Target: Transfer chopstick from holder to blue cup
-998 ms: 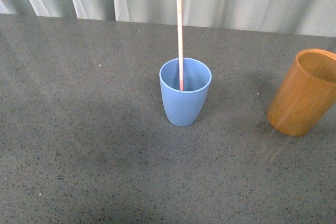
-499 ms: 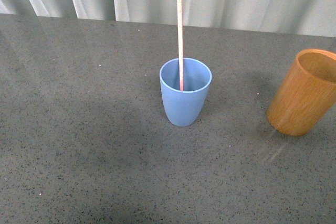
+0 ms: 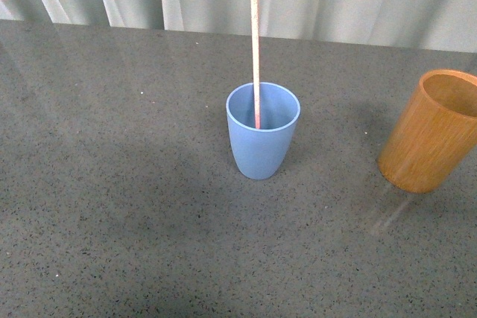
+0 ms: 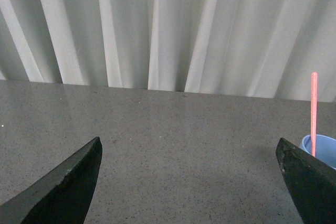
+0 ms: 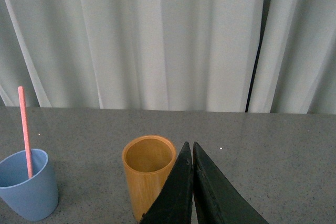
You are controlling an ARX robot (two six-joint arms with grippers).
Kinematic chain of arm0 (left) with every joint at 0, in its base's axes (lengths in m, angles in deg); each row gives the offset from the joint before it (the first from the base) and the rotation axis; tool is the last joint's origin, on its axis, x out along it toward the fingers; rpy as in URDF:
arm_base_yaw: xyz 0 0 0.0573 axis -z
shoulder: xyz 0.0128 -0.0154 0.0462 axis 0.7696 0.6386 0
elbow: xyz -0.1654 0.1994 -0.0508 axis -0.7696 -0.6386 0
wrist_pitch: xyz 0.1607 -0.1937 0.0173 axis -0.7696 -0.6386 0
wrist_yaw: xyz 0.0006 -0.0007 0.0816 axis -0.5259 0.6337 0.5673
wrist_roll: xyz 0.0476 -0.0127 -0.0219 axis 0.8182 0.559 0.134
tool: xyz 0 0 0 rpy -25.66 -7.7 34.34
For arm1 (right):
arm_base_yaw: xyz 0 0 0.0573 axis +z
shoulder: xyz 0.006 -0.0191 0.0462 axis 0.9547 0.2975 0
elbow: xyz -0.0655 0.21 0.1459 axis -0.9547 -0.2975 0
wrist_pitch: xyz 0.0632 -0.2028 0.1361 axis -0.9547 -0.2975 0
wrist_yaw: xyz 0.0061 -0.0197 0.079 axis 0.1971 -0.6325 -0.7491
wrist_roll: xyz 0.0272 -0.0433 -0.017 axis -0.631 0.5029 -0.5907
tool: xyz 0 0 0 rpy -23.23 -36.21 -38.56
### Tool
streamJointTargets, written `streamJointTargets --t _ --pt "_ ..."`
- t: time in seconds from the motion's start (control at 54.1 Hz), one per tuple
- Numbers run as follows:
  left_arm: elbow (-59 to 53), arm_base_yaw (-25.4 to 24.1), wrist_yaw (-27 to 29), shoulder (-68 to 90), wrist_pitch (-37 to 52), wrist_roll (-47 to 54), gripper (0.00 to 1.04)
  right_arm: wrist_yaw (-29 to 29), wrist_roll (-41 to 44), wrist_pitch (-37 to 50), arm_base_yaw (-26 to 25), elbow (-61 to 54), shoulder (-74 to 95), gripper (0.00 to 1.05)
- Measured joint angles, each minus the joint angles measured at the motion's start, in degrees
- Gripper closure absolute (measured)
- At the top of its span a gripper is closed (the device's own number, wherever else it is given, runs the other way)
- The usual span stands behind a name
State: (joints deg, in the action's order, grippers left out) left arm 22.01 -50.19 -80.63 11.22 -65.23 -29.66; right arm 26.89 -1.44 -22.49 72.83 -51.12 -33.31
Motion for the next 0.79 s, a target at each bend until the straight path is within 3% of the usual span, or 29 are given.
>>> streamJointTargets --t 0.203,0.425,0.721,0.795 --pt "0.0 0.0 0.0 0.0 0.0 0.0 0.07 0.0 0.0 0.0 0.0 0.0 0.0 1.04" --pt "0.0 0.0 0.0 0.0 0.0 0.0 0.07 0.0 0.0 0.0 0.0 0.0 0.0 0.59" --pt "0.0 0.0 0.0 0.0 0.0 0.0 0.07 0.0 0.0 0.0 0.0 0.0 0.0 0.10" --pt "0.0 0.0 0.0 0.0 0.0 0.0 0.07 0.0 0.0 0.0 0.0 0.0 0.0 0.10"
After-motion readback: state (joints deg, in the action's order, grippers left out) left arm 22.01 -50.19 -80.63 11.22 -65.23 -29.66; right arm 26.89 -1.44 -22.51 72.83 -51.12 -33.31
